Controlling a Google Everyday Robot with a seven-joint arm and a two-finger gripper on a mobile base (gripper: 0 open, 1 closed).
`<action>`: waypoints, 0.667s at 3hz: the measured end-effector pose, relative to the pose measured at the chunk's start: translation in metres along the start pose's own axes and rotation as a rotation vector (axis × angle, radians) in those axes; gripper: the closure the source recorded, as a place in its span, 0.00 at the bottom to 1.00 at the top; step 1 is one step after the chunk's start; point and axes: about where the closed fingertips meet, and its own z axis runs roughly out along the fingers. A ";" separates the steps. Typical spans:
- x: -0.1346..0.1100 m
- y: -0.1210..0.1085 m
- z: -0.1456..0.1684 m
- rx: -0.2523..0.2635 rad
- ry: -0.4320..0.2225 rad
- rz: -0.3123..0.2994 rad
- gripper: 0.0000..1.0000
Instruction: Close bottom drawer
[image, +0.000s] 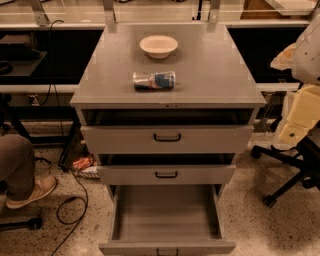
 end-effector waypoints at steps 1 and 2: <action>0.000 0.001 0.000 0.007 0.007 0.004 0.00; 0.015 0.022 0.023 -0.025 0.009 0.086 0.00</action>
Offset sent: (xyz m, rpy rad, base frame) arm -0.0789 -0.0317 -0.1717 0.0206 0.3384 -0.2274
